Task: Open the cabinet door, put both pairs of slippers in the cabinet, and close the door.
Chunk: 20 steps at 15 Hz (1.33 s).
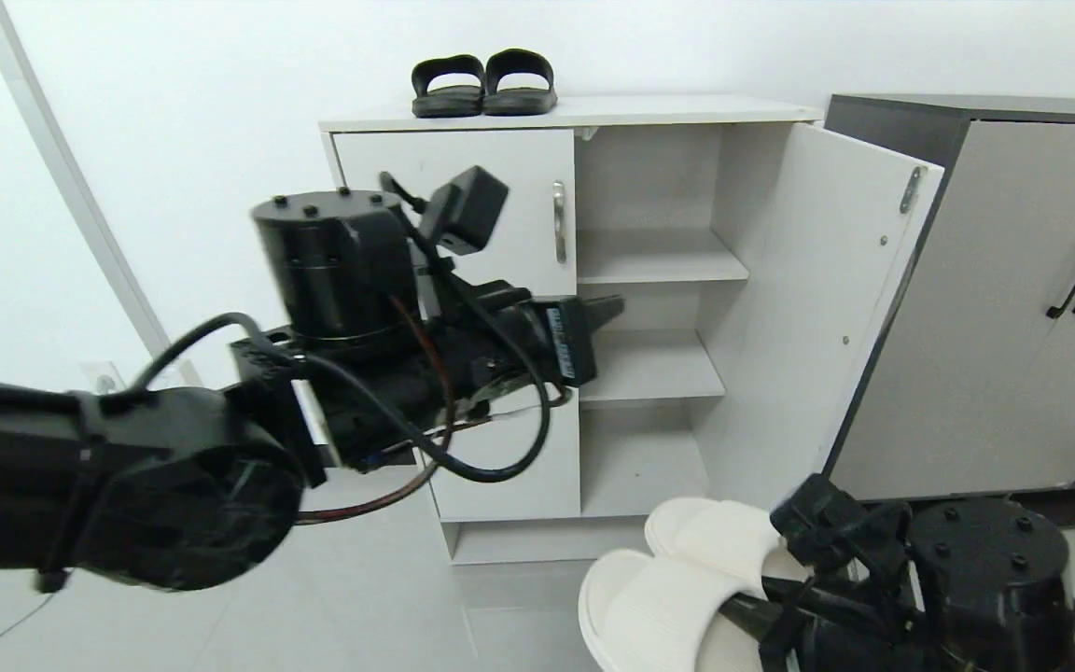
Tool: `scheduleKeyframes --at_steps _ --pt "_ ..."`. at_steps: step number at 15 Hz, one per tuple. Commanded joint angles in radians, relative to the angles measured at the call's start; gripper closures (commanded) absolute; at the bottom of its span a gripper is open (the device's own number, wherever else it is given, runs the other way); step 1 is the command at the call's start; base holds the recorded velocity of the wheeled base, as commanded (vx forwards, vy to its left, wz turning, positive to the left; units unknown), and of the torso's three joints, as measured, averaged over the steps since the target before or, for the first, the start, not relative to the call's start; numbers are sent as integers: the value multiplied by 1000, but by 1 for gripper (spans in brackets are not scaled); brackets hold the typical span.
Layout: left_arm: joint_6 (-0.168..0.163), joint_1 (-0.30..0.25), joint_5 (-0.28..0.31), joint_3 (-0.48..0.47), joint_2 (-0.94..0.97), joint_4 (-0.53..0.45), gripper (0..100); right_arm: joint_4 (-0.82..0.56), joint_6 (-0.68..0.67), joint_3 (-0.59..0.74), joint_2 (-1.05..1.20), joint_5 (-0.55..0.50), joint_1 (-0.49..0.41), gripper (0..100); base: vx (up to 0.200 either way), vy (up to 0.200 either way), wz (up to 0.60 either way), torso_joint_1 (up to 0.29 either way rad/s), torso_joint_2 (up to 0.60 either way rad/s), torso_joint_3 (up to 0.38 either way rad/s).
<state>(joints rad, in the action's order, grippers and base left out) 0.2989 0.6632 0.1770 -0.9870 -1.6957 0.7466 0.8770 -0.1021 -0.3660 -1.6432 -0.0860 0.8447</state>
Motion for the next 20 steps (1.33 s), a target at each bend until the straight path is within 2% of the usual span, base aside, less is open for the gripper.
scheduleKeyframes --at_steps 1,3,4,5,6,8,9,11,12,13,14,15,16,17,18,19,20 --pt "-96 -152 -156 191 355 -158 100 0 -70 -133 -135 -110 -10 100 0 0 0 0 0 0" --pt "-136 -200 -249 272 530 -279 100 0 -103 -217 -190 -193 -26 100 0 0 0 0 0 0" --pt "-179 -226 -468 340 709 -469 100 -4 -133 -283 -230 -229 -47 100 0 0 0 0 0 0" --pt "-190 -228 -561 387 834 -581 100 -4 -134 -312 -253 -239 -59 100 0 0 0 0 0 0" --pt "-195 -264 -573 430 972 -679 100 -6 -134 -347 -279 -276 -72 100 0 0 0 0 0 0" --pt "-225 -435 -573 485 1203 -822 100 -12 -130 -438 -333 -383 -98 100 0 0 0 0 0 0" --pt "-238 -502 -571 524 1300 -865 100 -30 -128 -482 -354 -423 -105 100 0 0 0 0 0 0" --pt "-258 -633 -568 648 1456 -879 100 -85 -128 -539 -379 -475 -115 100 0 0 0 0 0 0" --pt "-268 -691 -557 702 1527 -879 100 -87 -128 -541 -388 -480 -115 100 0 0 0 0 0 0" --pt "-299 -748 -528 757 1601 -879 100 -87 -128 -541 -397 -482 -115 100 0 0 0 0 0 0" --pt "-313 -757 -505 823 1610 -857 100 -85 -128 -541 -405 -485 -115 100 0 0 0 0 0 0" --pt "-304 -757 -498 880 1608 -790 100 -84 -128 -538 -406 -485 -115 100 0 0 0 0 0 0" --pt "-322 -757 -470 952 1608 -713 100 -84 -128 -538 -408 -485 -115 100 0 0 0 0 0 0" --pt "-356 -757 -380 987 1610 -682 100 -82 -128 -536 -406 -485 -115 100 0 0 0 0 0 0" --pt "-340 -757 -286 987 1610 -705 100 -82 -128 -534 -406 -485 -115 100 0 0 0 0 0 0" --pt "-339 -757 -237 987 1610 -724 100 -82 -128 -534 -408 -485 -115 100 0 0 0 0 0 0" --pt "-365 -755 -116 985 1608 -753 100 -82 -128 -533 -414 -485 -113 100 0 0 0 0 0 0"
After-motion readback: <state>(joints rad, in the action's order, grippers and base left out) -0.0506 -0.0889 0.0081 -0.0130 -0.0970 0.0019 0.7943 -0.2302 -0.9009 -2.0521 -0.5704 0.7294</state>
